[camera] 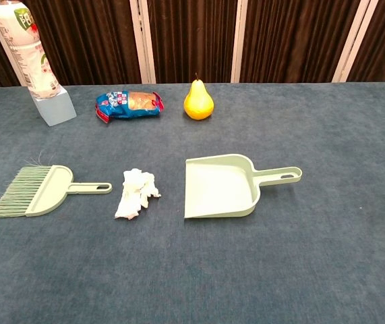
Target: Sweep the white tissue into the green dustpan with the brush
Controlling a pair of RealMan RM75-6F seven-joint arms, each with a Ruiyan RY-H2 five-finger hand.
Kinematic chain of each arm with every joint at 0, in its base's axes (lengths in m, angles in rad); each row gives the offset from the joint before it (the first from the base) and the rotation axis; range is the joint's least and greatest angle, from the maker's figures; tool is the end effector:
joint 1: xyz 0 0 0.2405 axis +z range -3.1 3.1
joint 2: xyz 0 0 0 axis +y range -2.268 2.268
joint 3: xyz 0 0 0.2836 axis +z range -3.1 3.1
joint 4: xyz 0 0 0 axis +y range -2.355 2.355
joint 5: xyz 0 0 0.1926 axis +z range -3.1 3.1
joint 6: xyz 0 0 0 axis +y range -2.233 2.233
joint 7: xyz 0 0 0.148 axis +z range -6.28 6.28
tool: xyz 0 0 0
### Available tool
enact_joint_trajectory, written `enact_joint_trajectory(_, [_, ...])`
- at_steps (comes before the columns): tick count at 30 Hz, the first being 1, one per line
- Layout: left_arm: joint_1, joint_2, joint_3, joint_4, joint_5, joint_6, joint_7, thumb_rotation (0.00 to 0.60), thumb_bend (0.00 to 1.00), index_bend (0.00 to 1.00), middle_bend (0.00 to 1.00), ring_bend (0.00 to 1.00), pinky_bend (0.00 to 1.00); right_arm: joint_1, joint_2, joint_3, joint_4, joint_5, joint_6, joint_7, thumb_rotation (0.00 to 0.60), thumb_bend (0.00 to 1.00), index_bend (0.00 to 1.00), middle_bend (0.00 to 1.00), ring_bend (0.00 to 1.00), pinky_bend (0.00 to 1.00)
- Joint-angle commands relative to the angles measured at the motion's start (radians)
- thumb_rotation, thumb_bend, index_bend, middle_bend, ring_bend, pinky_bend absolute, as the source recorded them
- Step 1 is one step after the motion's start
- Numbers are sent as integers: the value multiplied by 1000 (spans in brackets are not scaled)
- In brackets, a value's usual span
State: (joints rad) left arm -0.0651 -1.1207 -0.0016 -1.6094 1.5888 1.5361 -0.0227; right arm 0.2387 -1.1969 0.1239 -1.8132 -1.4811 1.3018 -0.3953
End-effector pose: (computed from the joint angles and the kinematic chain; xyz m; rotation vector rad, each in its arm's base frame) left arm -0.3216 0.1695 0.1818 -1.4399 -0.8960 -0.9558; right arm -0.2515 -0.2354 0.1338 1.6203 -0.7732 0.8894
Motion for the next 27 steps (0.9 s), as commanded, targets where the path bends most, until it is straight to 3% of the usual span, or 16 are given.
enact_joint_trajectory(1, [0,3,1,-1,-1,-2,-4,600,0,0,0,0,0,73,-106,27,-6,83,-80,-127,600,314,105,820,854,840])
enact_joint_trajectory(6, [0,8,-2,1,-11,-6,-11,600,0,0,0,0,0,130,-210,48,26,169,-116,-244,600,340,191,833,865,846])
enact_joint_trajectory(15, [-2,19,0,-4,-22,-20,-30,600,0,0,0,0,0,218,-356,83,101,304,-142,-370,600,363,225,833,865,846])
enact_joint_trajectory(27, [3,27,-2,-4,-37,-24,-44,600,0,0,0,0,0,279,-464,85,212,410,-147,-407,600,362,258,833,865,846])
